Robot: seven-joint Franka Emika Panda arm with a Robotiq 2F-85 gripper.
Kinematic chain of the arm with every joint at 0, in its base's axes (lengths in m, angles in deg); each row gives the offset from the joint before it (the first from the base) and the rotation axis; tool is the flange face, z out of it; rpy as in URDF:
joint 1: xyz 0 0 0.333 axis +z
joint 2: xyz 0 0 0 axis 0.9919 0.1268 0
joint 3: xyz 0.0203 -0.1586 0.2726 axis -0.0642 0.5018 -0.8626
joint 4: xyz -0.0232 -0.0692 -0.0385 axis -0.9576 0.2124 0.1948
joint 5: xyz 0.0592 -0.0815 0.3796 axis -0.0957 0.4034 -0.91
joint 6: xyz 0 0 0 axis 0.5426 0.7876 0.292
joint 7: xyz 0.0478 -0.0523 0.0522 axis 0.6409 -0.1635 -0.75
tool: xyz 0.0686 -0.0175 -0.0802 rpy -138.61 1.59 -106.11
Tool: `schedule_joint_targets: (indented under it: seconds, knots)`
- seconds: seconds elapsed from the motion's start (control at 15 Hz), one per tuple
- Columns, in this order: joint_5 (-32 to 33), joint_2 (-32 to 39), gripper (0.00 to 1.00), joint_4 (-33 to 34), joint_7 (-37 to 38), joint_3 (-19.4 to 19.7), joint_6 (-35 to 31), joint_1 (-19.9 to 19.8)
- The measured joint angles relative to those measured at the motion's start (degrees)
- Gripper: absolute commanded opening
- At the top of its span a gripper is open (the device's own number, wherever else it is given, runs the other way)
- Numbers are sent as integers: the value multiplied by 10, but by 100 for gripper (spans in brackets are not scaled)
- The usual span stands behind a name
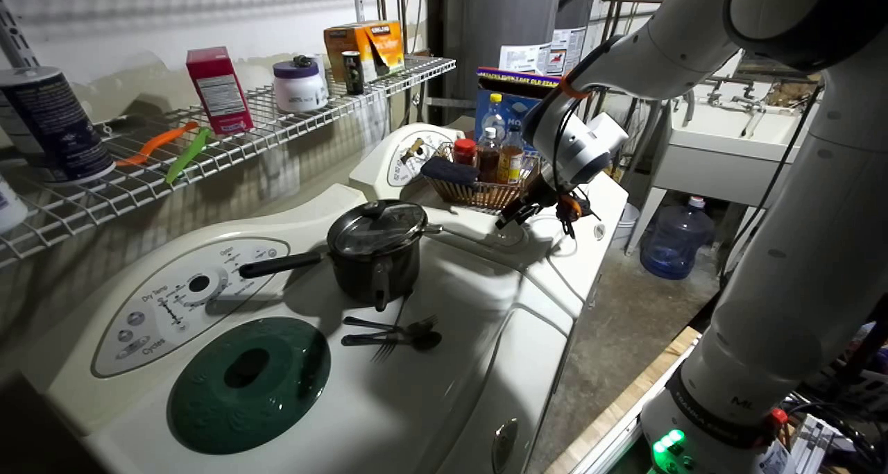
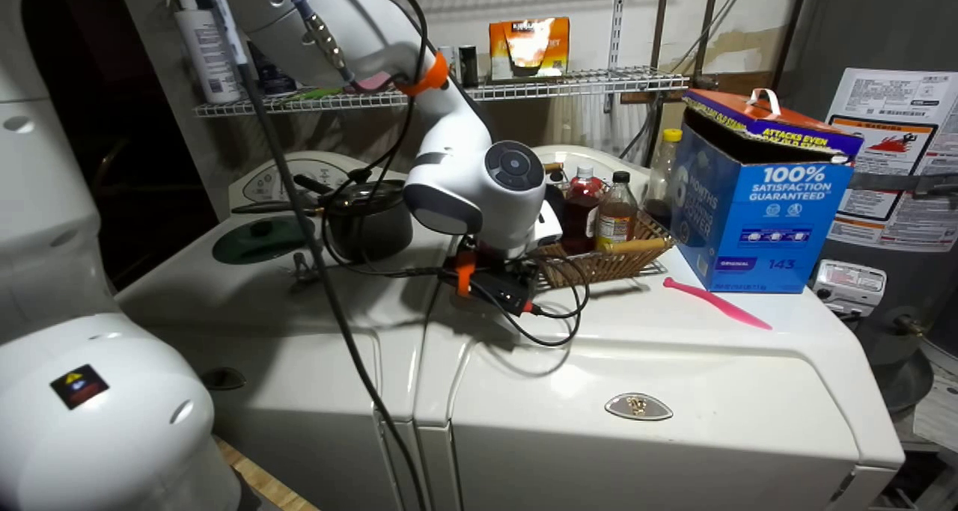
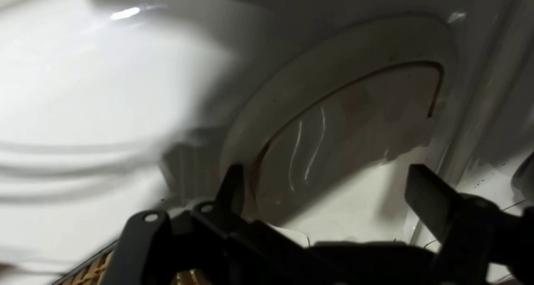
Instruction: Open the door on top of the right washing machine
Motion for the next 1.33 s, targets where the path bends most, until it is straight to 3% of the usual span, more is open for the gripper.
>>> schedule_joint_targets:
  seconds: [1.33]
  knots:
    - [-15, 0, 100, 22, -8, -4, 74, -18]
